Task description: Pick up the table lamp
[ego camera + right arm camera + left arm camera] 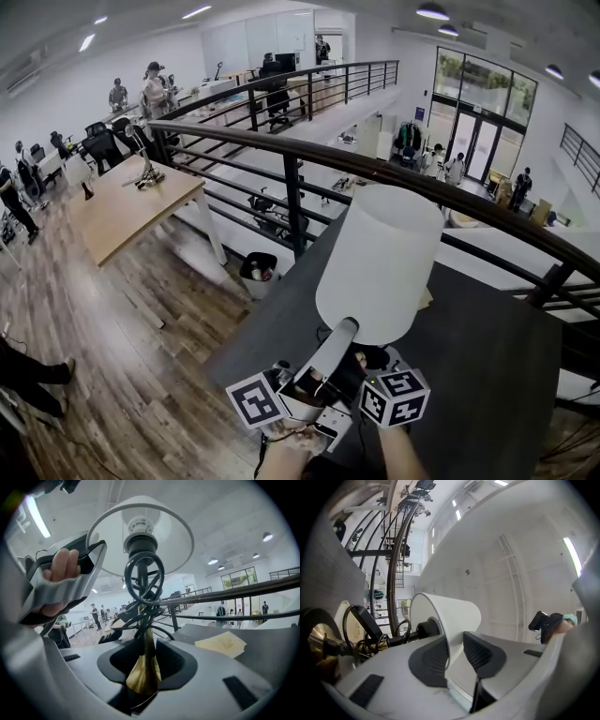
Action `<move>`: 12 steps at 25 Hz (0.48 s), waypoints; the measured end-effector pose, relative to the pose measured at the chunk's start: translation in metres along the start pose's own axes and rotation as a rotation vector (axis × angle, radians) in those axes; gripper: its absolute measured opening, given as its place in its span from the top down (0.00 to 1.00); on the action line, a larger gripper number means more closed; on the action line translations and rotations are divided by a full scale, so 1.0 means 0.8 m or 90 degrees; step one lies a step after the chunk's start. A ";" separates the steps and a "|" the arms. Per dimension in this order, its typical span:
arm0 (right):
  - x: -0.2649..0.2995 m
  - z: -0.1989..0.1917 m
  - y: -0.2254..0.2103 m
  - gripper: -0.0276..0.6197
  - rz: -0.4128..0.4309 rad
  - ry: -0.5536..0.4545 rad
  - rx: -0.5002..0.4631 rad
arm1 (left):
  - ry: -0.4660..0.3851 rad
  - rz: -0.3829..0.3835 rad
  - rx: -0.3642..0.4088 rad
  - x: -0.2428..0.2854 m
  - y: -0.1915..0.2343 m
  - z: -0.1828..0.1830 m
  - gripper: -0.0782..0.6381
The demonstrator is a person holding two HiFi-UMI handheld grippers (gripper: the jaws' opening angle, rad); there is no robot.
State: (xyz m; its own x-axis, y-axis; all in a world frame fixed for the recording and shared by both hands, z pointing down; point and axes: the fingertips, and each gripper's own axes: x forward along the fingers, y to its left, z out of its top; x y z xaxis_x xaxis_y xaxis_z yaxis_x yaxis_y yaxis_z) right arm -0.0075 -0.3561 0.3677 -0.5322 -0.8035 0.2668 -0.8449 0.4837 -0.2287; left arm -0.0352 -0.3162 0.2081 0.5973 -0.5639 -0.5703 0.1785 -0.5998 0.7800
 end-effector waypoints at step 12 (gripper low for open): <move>0.007 -0.003 -0.011 0.76 -0.002 0.005 0.000 | -0.001 0.004 -0.006 0.005 0.014 0.002 0.73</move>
State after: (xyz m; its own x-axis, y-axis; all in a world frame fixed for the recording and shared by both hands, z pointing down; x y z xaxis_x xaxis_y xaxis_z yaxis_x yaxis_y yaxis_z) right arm -0.0033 -0.3641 0.3739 -0.5301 -0.8023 0.2743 -0.8464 0.4812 -0.2282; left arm -0.0321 -0.3261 0.2145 0.5977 -0.5681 -0.5657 0.1820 -0.5910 0.7858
